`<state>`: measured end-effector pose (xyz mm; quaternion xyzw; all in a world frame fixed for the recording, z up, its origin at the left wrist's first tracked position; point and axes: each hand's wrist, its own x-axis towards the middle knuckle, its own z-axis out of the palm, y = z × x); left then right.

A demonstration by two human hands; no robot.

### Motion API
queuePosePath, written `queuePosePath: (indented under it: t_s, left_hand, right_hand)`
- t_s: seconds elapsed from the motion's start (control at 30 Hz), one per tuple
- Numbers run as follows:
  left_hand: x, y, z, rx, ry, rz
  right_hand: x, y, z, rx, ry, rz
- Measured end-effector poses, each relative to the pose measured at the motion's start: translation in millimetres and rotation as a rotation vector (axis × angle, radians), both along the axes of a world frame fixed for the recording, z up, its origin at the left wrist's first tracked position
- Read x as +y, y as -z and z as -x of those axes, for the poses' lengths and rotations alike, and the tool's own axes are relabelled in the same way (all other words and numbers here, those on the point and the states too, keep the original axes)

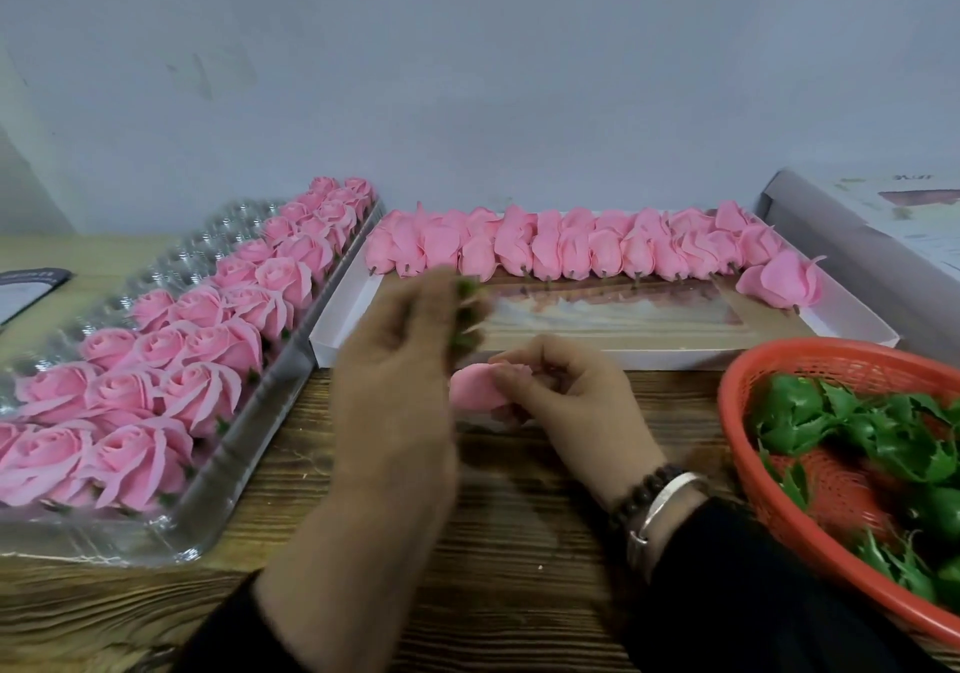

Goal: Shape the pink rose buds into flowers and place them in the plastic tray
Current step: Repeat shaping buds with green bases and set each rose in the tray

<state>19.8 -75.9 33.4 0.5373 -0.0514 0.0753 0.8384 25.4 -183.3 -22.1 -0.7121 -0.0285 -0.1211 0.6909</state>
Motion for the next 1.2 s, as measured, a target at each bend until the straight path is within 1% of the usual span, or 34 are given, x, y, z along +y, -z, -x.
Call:
queuePosePath:
  t_s: [0.07, 0.13, 0.2, 0.33, 0.43, 0.6, 0.77, 0.87, 1.2]
  left_hand:
    - [30, 12, -12, 0.11, -0.139, 0.082]
    - [41, 27, -21, 0.216, -0.173, 0.139]
    - [43, 40, -29, 0.289, -0.134, 0.159]
    - [38, 49, -39, 0.358, -0.027, 0.242]
    - [35, 52, -42, 0.404, 0.068, 0.309]
    - [31, 55, -40, 0.386, 0.192, 0.366]
    - [26, 55, -37, 0.387, 0.251, 0.331]
    - [24, 55, -36, 0.386, 0.266, 0.315]
    - [24, 57, -35, 0.381, 0.303, 0.253]
  right_hand:
    - [-1, 0, 1, 0.006, -0.006, -0.029]
    - [-2, 0, 1, -0.002, 0.017, -0.032]
    - [-2, 0, 1, -0.013, 0.053, -0.066]
    - [-2, -5, 6, -0.068, 0.106, -0.219]
    - [2, -7, 11, -0.143, 0.108, -0.223]
    - [14, -4, 12, -0.193, 0.098, -0.106]
    - [12, 1, 9, -0.215, 0.173, 0.103]
    - [12, 3, 7, -0.199, 0.193, 0.163]
    - [11, 5, 7, -0.267, 0.288, 0.448]
